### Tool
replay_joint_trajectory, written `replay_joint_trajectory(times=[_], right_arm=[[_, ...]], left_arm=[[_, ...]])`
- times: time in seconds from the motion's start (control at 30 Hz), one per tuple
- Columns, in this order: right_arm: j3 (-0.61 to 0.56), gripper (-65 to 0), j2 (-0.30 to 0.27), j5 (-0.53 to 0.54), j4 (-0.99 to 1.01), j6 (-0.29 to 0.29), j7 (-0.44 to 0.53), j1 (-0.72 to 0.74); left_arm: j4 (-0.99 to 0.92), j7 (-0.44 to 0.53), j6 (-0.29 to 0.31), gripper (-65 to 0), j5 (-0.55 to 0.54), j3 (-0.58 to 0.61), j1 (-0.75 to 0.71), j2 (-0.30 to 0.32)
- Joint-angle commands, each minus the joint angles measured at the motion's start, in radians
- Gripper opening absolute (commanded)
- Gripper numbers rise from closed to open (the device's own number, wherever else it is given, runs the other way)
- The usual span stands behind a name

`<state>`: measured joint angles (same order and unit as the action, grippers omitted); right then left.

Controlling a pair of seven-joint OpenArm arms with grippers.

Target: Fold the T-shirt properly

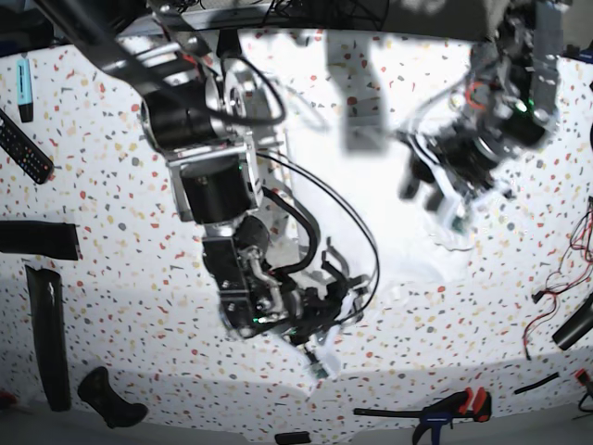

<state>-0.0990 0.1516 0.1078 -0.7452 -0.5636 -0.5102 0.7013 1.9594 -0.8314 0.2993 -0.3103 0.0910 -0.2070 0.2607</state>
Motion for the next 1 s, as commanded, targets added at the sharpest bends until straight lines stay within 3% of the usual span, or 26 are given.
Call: replay_joint_trajectory(times=[0.0, 0.13, 0.33, 0.43, 0.5, 0.63, 0.83, 0.97], right_arm=[[0.001, -37.0, 0.005, -0.011, 0.014, -0.003, 0.034, 0.038], [0.001, -37.0, -0.002, -0.019, 0.056, -0.005, 0.040, 0.010], [0.000, -37.0, -0.040, -0.014, 0.055, -0.011, 0.037, -0.061], [0.001, -37.0, -0.079, 0.071, 0.045, -0.116, 0.024, -0.104], [0.001, -37.0, -0.106, 0.126, 0.013, -0.135, 0.008, -0.143], [0.000, -37.0, -0.161, 0.169, -0.114, -0.135, -0.039, -0.236], [-0.021, -37.0, -0.219, 0.319, -0.367, -0.135, -0.198, -0.377], [-0.062, -37.0, -0.264, 0.376, -0.547, -0.135, -0.236, -0.495]], left_arm=[[0.017, 0.030, 0.020, -40.9, -0.007, -0.004, -0.023, -0.015], [0.017, 0.138, 0.042, -40.9, 0.070, -0.004, -0.110, -0.045], [-0.037, 0.140, 0.042, -40.9, 0.127, -0.004, -0.109, -0.044], [-0.147, 0.211, 0.042, -40.9, 0.166, -0.004, -0.100, -0.044], [-0.237, 0.225, 0.042, -40.9, 0.225, -0.004, -0.067, -0.044], [-0.354, 0.211, 0.039, -40.9, 0.257, -0.004, 0.019, -0.038], [-0.362, 0.208, 0.054, -40.9, 0.257, -0.004, 0.098, -0.039], [-0.363, 0.211, 0.077, -40.9, 0.257, -0.003, 0.125, -0.039]])
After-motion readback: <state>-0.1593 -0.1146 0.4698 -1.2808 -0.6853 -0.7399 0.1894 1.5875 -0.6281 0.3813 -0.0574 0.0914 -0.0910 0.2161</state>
